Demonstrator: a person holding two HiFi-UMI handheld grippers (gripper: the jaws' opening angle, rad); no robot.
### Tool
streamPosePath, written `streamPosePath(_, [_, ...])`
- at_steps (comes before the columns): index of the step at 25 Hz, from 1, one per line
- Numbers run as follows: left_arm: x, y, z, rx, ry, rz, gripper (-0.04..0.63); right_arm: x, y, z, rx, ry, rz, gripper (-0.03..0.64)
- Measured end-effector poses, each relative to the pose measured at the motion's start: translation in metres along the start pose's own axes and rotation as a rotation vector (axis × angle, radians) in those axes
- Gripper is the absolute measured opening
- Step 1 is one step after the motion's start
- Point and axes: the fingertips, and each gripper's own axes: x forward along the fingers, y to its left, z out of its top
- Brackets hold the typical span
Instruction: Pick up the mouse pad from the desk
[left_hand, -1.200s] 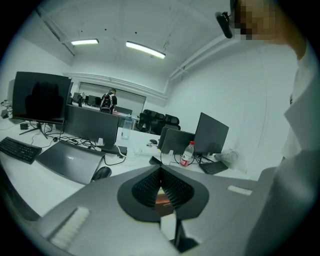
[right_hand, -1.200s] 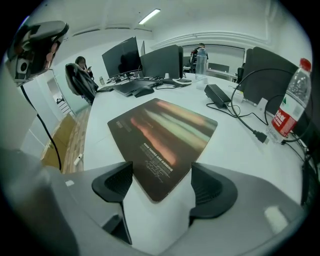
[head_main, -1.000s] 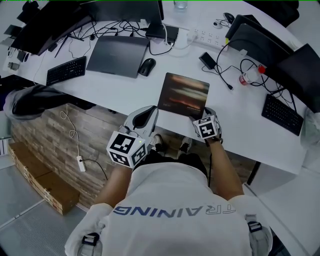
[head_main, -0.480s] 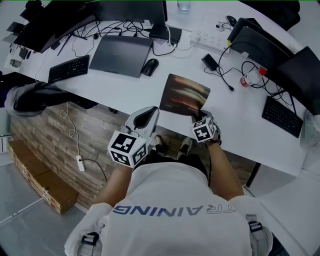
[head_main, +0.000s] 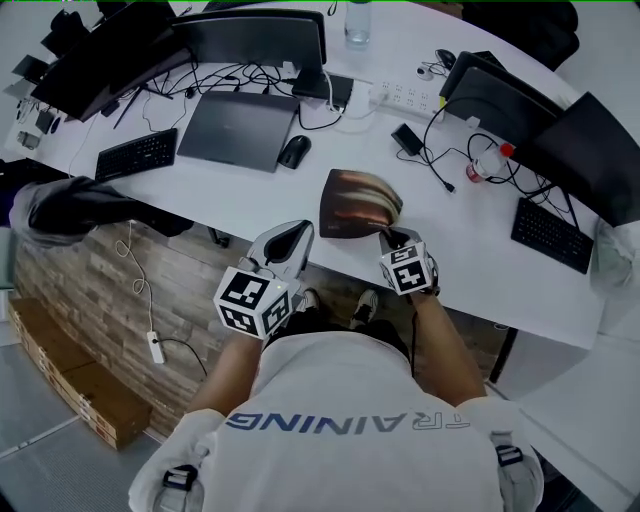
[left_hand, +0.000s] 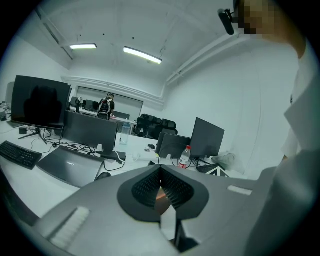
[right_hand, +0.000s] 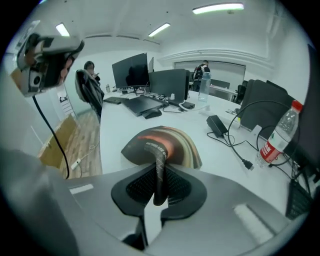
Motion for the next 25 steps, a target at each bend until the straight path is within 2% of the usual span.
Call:
streamPosePath(8, [0.0, -0.001, 0.03, 0.041, -0.074, -0.032, 0.002, -0.07, -0.014, 0.049, 0.095, -0.18, -0.041, 0.043])
streamPosePath(17, [0.008, -0.009, 0.072, 0.09, -0.166, -0.079, 0.0, -0.179, -0.056, 0.109, 0.189, -0.455, -0.168, 0.043])
streamPosePath(25, [0.007, -0.017, 0.089, 0.106, -0.199, -0.107, 0.002, -0.265, -0.076, 0.14, 0.239, -0.675, -0.277, 0.043])
